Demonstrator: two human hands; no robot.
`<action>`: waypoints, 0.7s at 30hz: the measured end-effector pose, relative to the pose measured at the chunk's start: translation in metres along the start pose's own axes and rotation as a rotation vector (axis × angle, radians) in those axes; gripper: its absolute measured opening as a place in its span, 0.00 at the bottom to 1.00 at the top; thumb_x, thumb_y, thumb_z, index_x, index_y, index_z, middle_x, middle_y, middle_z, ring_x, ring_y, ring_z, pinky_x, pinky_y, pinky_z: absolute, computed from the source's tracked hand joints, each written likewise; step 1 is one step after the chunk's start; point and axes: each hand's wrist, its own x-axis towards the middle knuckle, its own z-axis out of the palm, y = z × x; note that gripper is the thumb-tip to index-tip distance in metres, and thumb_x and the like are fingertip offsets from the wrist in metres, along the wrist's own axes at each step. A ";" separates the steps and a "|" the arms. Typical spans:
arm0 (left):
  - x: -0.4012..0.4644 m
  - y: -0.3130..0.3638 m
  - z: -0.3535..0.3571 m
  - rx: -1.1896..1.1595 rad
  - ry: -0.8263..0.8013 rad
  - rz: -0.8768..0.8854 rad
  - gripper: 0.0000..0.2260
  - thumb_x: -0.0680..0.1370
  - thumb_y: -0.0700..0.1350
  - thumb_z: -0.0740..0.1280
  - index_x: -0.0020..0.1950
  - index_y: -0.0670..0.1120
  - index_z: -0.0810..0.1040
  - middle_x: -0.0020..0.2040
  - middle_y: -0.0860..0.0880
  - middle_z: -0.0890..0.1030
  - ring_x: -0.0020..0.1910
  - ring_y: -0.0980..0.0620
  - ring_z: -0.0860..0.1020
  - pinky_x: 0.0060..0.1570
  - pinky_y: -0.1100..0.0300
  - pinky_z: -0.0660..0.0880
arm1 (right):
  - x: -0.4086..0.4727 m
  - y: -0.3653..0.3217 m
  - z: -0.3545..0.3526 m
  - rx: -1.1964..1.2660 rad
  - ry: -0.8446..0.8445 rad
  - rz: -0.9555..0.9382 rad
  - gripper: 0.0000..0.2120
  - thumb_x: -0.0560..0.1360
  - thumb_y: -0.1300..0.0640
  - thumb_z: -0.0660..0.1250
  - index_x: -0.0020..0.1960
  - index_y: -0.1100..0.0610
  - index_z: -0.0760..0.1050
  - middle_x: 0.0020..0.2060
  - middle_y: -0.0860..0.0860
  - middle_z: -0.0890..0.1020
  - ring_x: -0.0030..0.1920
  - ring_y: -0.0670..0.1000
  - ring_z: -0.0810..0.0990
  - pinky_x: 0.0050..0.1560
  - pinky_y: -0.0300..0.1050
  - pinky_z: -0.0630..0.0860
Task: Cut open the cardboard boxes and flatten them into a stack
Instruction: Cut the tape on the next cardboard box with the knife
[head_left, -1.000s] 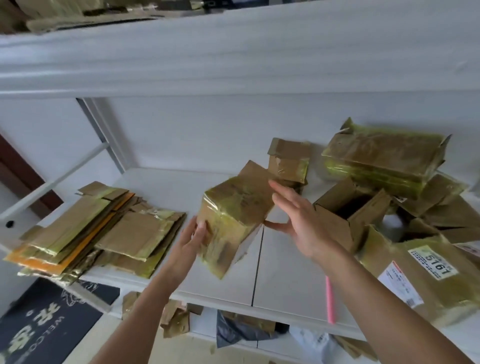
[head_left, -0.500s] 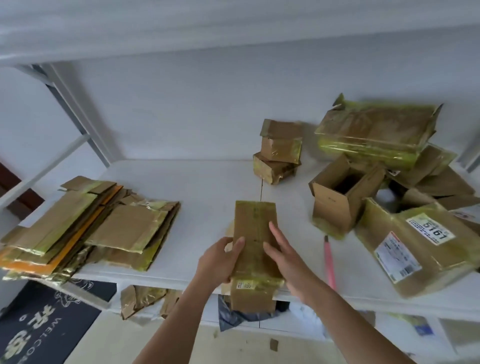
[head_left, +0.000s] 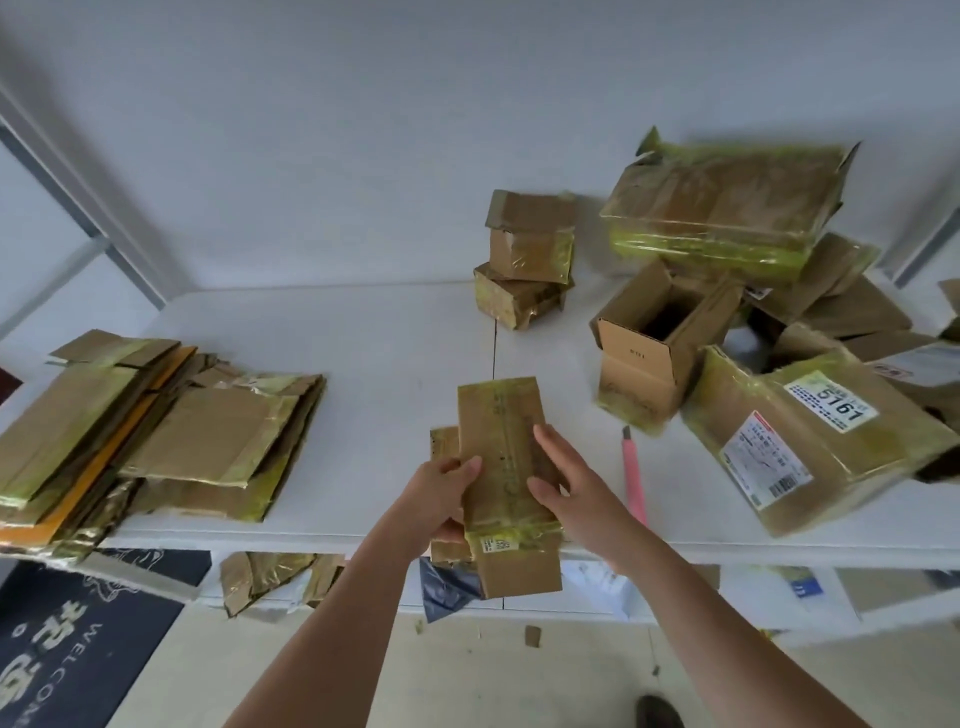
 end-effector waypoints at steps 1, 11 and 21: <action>0.000 0.000 0.000 -0.001 0.001 -0.007 0.13 0.82 0.52 0.65 0.61 0.45 0.76 0.50 0.45 0.83 0.44 0.42 0.85 0.45 0.44 0.83 | 0.000 0.000 -0.005 -0.020 -0.010 -0.008 0.31 0.81 0.55 0.63 0.79 0.43 0.53 0.78 0.39 0.51 0.77 0.43 0.55 0.73 0.37 0.59; 0.004 -0.001 0.001 0.050 0.039 -0.052 0.16 0.80 0.53 0.66 0.62 0.44 0.75 0.51 0.44 0.83 0.45 0.40 0.85 0.46 0.43 0.83 | 0.000 0.054 -0.073 -0.833 0.287 0.149 0.27 0.79 0.66 0.60 0.74 0.45 0.68 0.69 0.52 0.65 0.67 0.54 0.65 0.62 0.50 0.73; 0.001 0.002 0.027 0.053 0.021 -0.089 0.18 0.81 0.52 0.65 0.64 0.39 0.74 0.52 0.40 0.80 0.45 0.38 0.84 0.41 0.43 0.83 | 0.014 0.067 -0.088 -1.353 0.029 -0.086 0.10 0.81 0.51 0.61 0.59 0.53 0.74 0.53 0.50 0.73 0.50 0.51 0.76 0.38 0.44 0.68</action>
